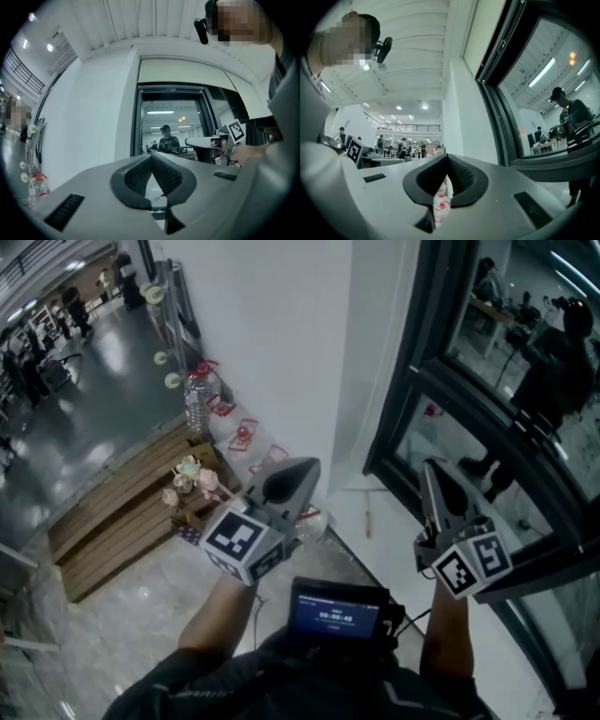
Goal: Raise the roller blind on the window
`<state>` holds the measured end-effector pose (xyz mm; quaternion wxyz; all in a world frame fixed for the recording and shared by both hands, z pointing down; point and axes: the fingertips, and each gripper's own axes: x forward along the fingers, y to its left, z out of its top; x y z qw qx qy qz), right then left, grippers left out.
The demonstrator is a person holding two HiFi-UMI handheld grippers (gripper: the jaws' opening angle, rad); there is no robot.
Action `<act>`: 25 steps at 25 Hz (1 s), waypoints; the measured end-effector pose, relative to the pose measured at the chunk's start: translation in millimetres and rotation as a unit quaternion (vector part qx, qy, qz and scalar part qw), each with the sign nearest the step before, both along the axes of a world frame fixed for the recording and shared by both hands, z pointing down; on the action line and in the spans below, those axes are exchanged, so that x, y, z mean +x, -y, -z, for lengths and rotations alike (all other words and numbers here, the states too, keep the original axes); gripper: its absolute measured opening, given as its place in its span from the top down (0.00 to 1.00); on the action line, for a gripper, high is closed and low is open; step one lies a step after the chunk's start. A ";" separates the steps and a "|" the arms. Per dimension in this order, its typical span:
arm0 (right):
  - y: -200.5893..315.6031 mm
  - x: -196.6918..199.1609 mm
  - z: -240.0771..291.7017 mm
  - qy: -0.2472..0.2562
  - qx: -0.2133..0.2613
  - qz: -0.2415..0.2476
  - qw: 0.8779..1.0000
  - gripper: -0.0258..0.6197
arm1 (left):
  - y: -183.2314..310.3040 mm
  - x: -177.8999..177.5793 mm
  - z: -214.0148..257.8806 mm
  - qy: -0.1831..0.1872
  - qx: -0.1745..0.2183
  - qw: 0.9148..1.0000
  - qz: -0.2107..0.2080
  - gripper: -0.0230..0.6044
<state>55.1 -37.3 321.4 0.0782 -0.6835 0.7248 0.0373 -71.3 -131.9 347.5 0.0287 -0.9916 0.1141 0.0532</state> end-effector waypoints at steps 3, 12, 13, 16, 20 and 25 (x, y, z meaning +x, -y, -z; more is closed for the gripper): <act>-11.5 2.7 -2.9 0.004 -0.002 0.011 1.000 0.95 | -14.4 5.2 0.4 0.002 0.002 1.000 0.010 0.97; -41.4 33.1 -6.4 0.004 -0.001 0.028 1.000 0.95 | -53.7 43.9 1.8 0.009 0.004 1.000 0.014 0.97; -43.4 37.2 -8.0 0.005 -0.002 0.028 1.000 0.95 | -56.3 47.7 1.0 0.009 0.004 1.000 0.015 0.97; -47.2 49.2 -9.9 0.005 -0.003 0.026 1.000 0.95 | -59.4 58.1 -1.9 0.013 -0.001 1.000 0.017 0.97; -52.0 57.8 -8.7 0.008 -0.002 0.024 1.000 0.95 | -64.4 66.3 -2.3 0.019 0.000 1.000 0.017 0.97; -46.6 63.2 -11.3 0.010 -0.002 0.029 1.000 0.95 | -59.8 71.9 -2.3 0.019 -0.008 0.999 0.027 0.97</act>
